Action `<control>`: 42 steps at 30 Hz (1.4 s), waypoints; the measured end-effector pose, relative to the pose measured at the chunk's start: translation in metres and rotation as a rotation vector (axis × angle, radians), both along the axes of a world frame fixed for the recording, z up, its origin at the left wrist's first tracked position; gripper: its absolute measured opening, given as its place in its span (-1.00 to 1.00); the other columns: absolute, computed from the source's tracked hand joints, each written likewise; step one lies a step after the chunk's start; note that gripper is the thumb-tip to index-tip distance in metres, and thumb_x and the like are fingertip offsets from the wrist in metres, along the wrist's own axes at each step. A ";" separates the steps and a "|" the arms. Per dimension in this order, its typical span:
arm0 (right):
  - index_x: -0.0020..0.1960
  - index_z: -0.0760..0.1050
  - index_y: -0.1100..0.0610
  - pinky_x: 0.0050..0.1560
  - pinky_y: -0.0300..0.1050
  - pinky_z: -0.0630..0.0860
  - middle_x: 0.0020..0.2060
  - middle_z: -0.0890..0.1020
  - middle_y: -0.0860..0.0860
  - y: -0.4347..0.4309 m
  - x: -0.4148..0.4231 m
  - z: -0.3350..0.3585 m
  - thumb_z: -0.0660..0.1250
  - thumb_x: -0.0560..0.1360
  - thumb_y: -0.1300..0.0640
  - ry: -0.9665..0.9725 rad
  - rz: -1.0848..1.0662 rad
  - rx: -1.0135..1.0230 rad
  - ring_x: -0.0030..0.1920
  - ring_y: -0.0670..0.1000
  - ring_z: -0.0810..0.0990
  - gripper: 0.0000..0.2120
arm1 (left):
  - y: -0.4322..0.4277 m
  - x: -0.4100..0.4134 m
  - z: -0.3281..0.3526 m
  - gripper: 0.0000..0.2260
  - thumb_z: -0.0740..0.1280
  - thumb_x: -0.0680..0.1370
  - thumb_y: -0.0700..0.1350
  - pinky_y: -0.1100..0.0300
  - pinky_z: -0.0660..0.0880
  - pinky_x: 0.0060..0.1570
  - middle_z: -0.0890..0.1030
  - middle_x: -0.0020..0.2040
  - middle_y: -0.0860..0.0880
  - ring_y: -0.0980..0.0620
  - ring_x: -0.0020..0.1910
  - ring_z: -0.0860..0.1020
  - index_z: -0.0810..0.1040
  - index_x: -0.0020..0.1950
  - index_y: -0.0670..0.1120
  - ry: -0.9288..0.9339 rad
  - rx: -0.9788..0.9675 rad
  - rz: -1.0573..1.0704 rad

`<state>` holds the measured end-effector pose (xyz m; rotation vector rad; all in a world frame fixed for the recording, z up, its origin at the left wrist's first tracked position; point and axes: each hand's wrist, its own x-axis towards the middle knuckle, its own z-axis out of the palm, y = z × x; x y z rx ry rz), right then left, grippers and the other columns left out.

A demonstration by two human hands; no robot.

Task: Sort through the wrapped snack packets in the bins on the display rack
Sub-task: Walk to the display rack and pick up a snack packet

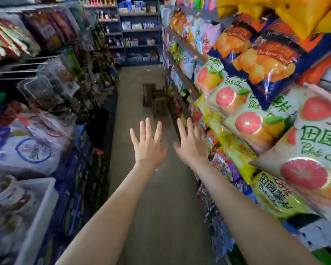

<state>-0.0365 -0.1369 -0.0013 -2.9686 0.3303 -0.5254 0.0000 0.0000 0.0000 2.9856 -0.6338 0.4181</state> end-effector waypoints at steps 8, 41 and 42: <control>0.49 0.13 0.14 0.27 0.10 0.34 0.39 0.30 0.12 0.006 0.071 -0.084 0.25 0.53 -0.04 0.364 0.053 0.189 0.39 0.15 0.27 -0.38 | 0.009 0.052 -0.083 -0.35 0.19 0.60 0.11 -0.12 0.03 0.49 0.05 0.57 -0.22 -0.17 0.54 0.06 -0.03 0.58 -0.04 0.407 0.078 0.096; 0.55 0.01 0.08 0.42 0.17 0.17 0.53 0.03 0.09 -0.193 0.995 -0.100 0.30 0.53 -0.09 0.486 0.281 0.327 0.51 0.15 0.01 -0.26 | -0.134 0.960 -0.089 -0.47 0.22 0.57 0.08 -0.02 0.37 0.24 0.31 0.43 -0.17 -0.23 0.30 0.41 0.22 0.51 -0.04 0.423 0.002 0.092; 0.55 0.00 0.07 0.43 0.15 0.16 0.53 0.03 0.09 -0.195 1.026 -0.095 0.29 0.53 -0.10 0.470 0.306 0.317 0.51 0.15 0.02 -0.26 | -0.136 0.989 -0.085 -0.45 0.22 0.57 0.08 -0.02 0.35 0.27 0.29 0.45 -0.17 -0.23 0.33 0.39 0.20 0.52 -0.04 0.406 -0.023 0.105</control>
